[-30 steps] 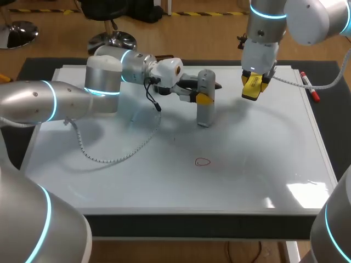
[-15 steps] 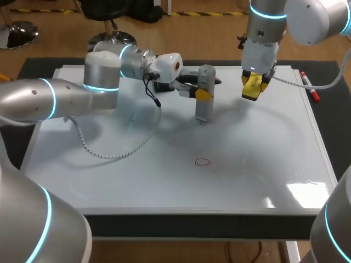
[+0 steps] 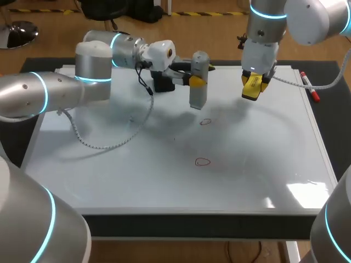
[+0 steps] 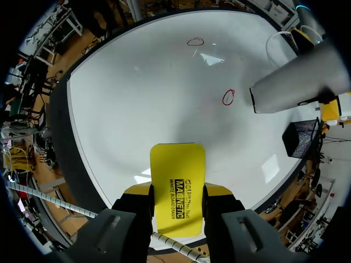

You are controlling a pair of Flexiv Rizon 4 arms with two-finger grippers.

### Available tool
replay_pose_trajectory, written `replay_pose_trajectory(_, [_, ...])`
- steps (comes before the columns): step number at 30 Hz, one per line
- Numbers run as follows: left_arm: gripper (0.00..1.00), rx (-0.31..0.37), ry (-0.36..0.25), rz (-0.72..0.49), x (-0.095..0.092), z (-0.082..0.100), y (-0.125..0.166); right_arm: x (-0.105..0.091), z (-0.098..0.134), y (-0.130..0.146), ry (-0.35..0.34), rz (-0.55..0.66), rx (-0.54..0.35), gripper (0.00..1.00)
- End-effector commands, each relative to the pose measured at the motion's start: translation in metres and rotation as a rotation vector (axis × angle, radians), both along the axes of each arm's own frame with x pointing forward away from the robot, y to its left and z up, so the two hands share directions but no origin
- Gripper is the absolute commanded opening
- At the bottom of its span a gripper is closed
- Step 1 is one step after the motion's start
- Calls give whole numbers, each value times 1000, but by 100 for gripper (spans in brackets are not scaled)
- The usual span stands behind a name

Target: Pick up the inspection probe, press it on each red-marked spot on the whiteboard one by one, put down the probe, pick up the eraser, and wipe off all the red marks.

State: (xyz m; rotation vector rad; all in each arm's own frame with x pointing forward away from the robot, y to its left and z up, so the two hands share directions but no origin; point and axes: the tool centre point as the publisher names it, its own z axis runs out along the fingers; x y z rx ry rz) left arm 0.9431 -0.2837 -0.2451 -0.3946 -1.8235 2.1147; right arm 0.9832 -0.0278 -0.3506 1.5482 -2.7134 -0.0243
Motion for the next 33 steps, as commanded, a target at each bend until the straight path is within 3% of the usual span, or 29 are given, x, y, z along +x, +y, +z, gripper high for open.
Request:
replay_pose_trajectory(1, [0,23,-17,69,-3,15,23,0,1,-1,-2,2,-3,0])
replay_pose_trajectory(14, [0,52,-61,237,27,30,84,0,1,-1,-2,2,-3,0])
replay_pose_trajectory(19, [0,77,-73,289,29,35,106,0,1,-1,-2,2,-3,0])
replay_pose_trajectory(33, [0,105,-65,484,48,32,174,0,1,-1,-2,2,-3,0])
